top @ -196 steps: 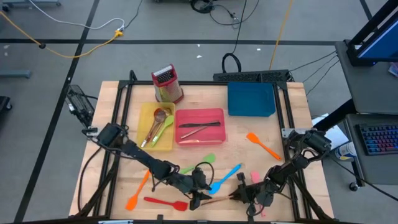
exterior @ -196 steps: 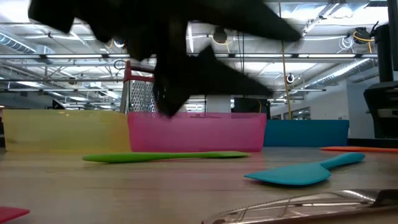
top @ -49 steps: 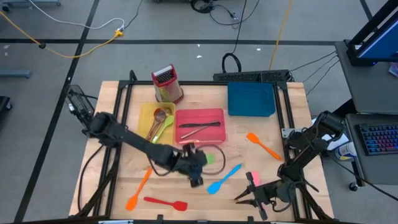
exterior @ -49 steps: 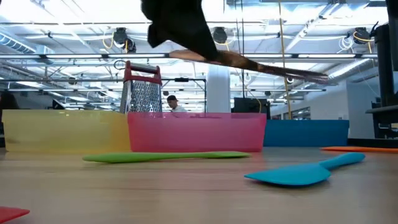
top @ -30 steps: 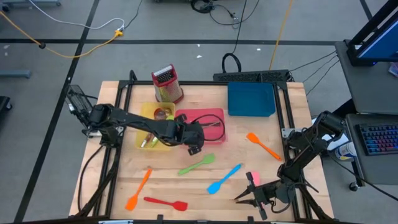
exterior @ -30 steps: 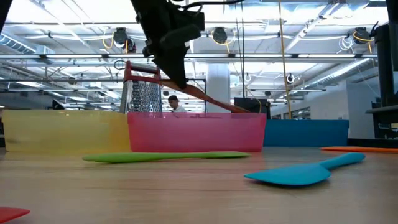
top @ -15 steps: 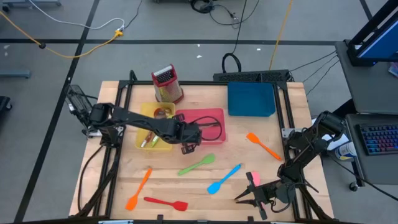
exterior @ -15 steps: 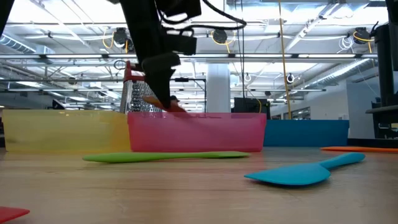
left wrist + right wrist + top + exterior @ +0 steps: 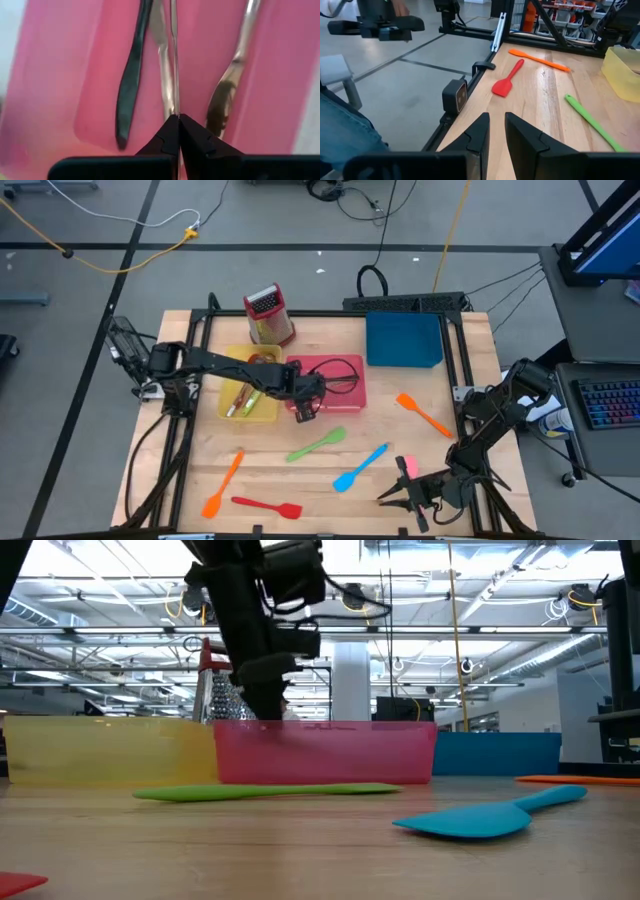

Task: Pick & Place Kitchen Items
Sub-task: Put the gold table knife into the pink bin, then put the blue spatula into the blue bin

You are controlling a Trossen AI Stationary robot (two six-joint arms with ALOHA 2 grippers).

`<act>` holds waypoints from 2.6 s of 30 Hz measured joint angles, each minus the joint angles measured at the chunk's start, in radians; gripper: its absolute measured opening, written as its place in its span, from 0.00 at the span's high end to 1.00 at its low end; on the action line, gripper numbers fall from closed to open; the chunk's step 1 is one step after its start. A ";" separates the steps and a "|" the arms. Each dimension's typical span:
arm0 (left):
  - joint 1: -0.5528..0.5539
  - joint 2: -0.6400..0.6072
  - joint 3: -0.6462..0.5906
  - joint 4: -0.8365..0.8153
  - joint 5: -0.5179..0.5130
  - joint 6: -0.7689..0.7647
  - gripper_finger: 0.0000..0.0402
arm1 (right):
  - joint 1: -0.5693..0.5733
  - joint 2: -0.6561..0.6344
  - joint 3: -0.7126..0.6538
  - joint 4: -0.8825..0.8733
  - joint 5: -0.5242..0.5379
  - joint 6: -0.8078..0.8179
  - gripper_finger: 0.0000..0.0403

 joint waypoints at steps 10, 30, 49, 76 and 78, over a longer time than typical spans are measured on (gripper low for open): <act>0.025 0.000 -0.027 0.010 0.033 -0.021 0.89 | -0.006 0.000 0.000 -0.006 0.030 -0.012 0.86; -0.012 0.000 -0.027 0.180 0.001 -0.010 0.87 | -0.140 0.000 0.000 -0.226 -0.062 0.000 0.60; -0.239 -0.163 0.005 0.219 0.011 -0.082 0.87 | -0.317 -0.013 0.001 -0.471 -0.315 0.079 0.59; -0.490 -0.209 0.005 0.287 -0.074 -0.251 0.87 | -0.496 -0.098 0.000 -0.854 -0.528 0.045 0.68; -0.495 -0.190 0.005 0.340 -0.076 -0.253 0.87 | -0.498 -0.098 -0.007 -0.853 -0.530 0.046 0.73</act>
